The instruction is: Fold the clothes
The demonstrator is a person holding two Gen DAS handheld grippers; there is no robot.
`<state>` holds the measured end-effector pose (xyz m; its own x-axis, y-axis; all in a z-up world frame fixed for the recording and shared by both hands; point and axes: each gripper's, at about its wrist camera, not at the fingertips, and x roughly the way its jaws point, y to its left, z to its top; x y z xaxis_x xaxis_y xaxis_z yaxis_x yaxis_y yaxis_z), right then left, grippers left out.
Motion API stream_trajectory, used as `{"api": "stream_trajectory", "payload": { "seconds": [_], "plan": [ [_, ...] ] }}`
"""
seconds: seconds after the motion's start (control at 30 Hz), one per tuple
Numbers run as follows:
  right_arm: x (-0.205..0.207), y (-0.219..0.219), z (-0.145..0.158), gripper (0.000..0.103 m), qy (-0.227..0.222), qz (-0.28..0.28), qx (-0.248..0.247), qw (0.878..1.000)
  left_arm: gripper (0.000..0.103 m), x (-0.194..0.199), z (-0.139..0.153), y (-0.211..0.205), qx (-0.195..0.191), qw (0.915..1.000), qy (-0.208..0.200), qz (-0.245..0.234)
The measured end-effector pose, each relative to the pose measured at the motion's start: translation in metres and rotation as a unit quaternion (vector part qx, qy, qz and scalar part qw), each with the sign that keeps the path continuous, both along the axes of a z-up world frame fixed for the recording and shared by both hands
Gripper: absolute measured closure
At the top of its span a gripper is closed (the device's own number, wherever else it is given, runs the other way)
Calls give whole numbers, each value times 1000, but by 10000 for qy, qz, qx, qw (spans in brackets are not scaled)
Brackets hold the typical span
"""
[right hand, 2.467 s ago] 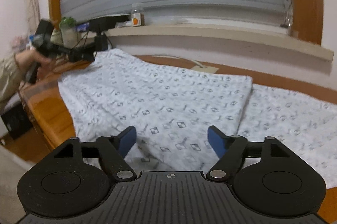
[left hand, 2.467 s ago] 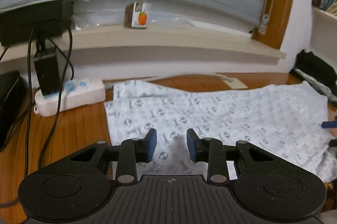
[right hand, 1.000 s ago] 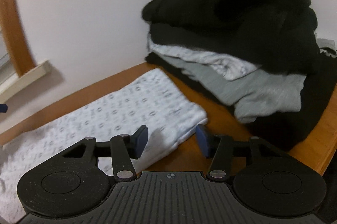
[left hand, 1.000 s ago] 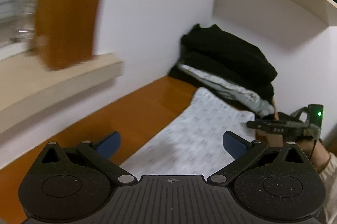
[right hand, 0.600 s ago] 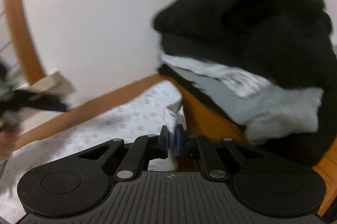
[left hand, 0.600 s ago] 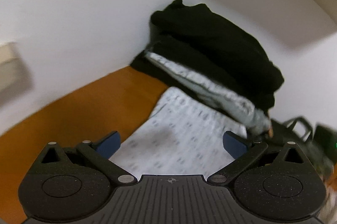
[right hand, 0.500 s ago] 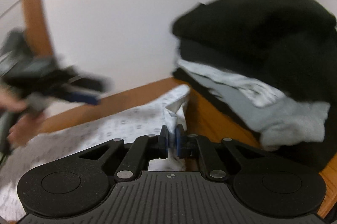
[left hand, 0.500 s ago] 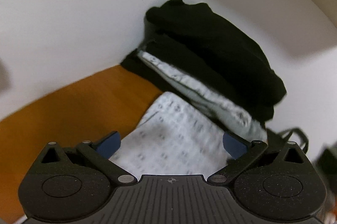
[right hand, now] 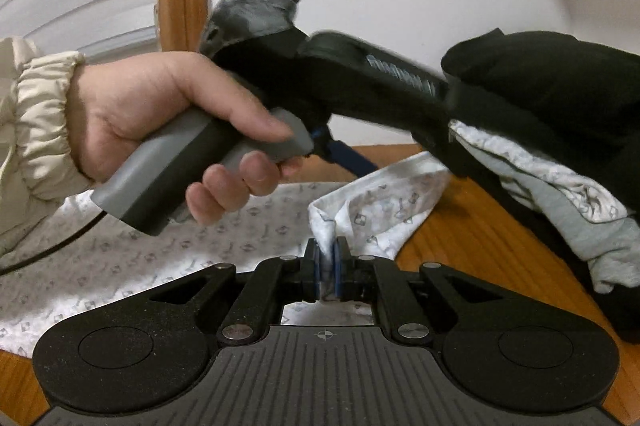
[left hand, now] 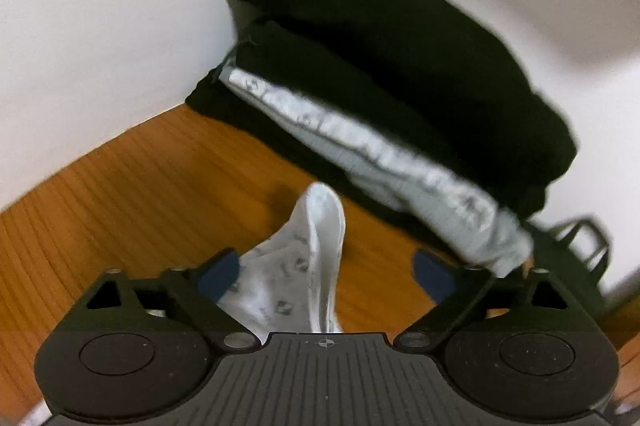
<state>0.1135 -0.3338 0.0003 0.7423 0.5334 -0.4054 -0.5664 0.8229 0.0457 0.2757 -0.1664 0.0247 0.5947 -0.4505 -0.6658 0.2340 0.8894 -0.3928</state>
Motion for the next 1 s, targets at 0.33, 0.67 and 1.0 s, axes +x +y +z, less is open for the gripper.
{"api": "stream_trajectory", "payload": {
  "seconds": [0.33,0.67,1.0],
  "plan": [
    [-24,3,34,96,-208,244,437,9985,99,-42,43,26,327,9989,-325,-7],
    [-105,82,117,96,-755,1377,964,9829,99,-185,151,138,222,9908,-1213,559],
    [-203,186,192,96,-1137,2855,925,9471,99,-351,223,245,271,9706,-1965,1361]
  ]
}}
